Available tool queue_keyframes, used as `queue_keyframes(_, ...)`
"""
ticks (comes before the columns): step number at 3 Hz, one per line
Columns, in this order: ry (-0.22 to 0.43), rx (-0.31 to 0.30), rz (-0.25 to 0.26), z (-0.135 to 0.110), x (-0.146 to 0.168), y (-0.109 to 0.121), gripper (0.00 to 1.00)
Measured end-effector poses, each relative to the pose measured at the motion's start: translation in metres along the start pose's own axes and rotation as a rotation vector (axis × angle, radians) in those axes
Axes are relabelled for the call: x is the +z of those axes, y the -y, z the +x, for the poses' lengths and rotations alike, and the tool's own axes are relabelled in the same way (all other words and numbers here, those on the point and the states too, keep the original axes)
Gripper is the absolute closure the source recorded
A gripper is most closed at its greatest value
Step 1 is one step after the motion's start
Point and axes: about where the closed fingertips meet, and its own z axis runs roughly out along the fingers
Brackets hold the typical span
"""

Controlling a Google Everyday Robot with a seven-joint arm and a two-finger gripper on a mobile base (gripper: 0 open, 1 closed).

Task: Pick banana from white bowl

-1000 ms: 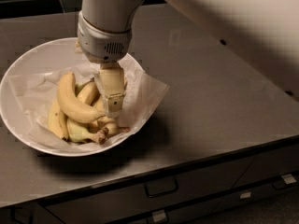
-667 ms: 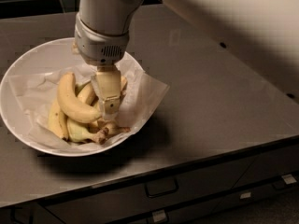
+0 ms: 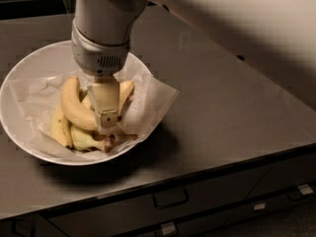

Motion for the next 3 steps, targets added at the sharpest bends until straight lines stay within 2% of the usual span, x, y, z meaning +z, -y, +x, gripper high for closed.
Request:
queue_keyframes(2,0.035,0.059,0.011,0.009,0.013,0.002,0.03)
queue_keyframes(3,0.064,0.033,0.008,-0.013,0.021,0.013,0.0)
